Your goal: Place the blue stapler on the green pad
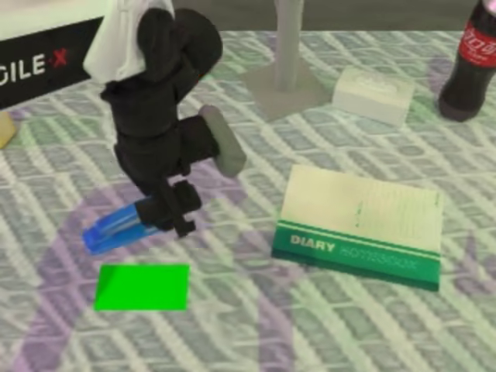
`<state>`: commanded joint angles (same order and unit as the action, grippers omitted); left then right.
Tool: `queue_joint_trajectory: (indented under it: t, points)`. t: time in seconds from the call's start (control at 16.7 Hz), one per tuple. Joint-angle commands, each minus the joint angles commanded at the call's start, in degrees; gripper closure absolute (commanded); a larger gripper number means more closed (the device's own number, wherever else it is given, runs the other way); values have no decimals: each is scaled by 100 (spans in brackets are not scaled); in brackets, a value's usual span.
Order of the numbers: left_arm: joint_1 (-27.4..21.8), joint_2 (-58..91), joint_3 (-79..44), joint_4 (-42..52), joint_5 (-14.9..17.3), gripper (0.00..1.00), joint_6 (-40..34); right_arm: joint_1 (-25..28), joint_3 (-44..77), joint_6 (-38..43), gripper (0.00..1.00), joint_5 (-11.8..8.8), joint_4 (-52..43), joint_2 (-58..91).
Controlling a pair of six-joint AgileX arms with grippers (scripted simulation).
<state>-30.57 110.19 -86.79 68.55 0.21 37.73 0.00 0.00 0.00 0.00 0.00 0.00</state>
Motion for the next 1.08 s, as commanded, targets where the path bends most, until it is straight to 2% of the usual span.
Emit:
queue_joint_trajectory:
  t: [0.18, 0.36, 0.84, 1.08]
  points:
    - [-374, -312, 369, -142, -5, 100, 1170, 0, 0, 0, 0, 0, 0, 0]
    - [-599, -532, 598, -252, -15, 100, 1790, 0, 0, 0, 0, 0, 0, 0]
    - [-595, -540, 709, -362, -21, 100, 1919, 0, 0, 0, 0, 0, 0, 0]
    - [-447, -369, 1346, -1201, -21, 100, 2048, 0, 0, 0, 0, 0, 0, 0]
